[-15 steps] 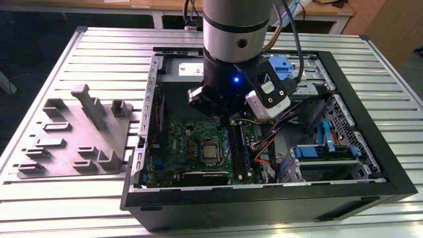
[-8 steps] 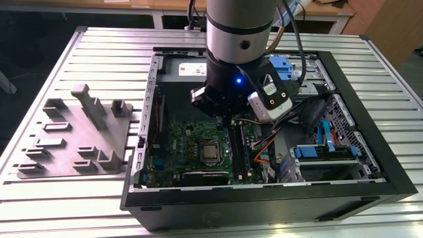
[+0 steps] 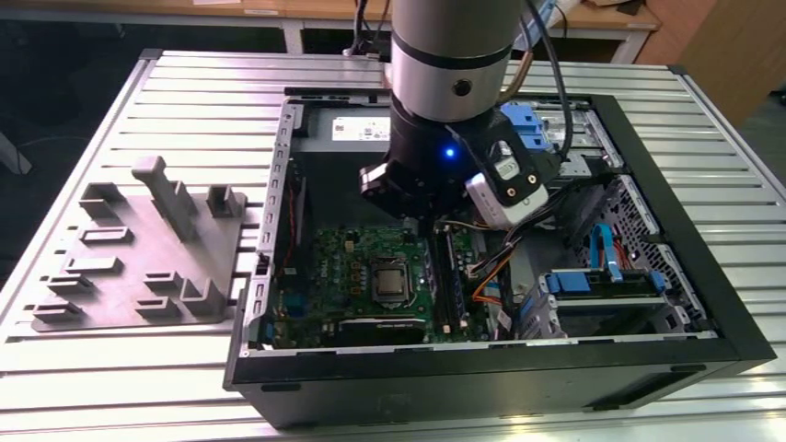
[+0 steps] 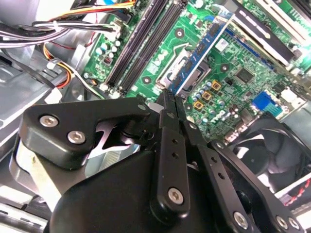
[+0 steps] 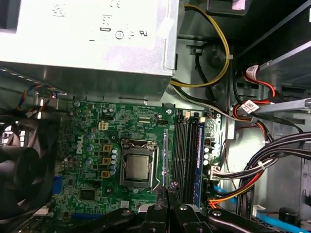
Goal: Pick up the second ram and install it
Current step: 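Insert the second ram into the second slot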
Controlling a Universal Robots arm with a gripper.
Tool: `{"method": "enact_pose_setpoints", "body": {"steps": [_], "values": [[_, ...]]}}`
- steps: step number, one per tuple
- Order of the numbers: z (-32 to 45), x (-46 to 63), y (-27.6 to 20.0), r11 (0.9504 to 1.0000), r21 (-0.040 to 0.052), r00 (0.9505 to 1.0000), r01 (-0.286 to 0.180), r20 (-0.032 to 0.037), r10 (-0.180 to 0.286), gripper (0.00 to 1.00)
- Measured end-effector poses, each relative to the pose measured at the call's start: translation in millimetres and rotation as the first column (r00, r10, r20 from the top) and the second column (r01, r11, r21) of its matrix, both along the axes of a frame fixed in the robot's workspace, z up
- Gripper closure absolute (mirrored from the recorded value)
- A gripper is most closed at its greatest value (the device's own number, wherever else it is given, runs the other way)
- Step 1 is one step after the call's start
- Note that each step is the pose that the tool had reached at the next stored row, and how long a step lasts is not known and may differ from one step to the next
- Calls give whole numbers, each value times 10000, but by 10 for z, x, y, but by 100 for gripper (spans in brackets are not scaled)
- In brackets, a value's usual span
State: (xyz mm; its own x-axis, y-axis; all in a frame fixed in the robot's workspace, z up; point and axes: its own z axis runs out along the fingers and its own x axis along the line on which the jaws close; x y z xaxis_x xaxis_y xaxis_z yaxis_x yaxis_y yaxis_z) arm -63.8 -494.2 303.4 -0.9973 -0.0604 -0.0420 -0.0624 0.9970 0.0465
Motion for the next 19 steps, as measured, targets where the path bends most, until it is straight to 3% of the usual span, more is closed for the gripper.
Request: {"method": "enact_pose_setpoints", "body": {"steps": [8,15,19], "values": [[-74,51,0,10000,24,10000,5,0,-5,88],[-192,60,0,10000,26,10000,45,0,-45,88],[-208,63,0,10000,32,10000,53,-2,-53,88]]}}
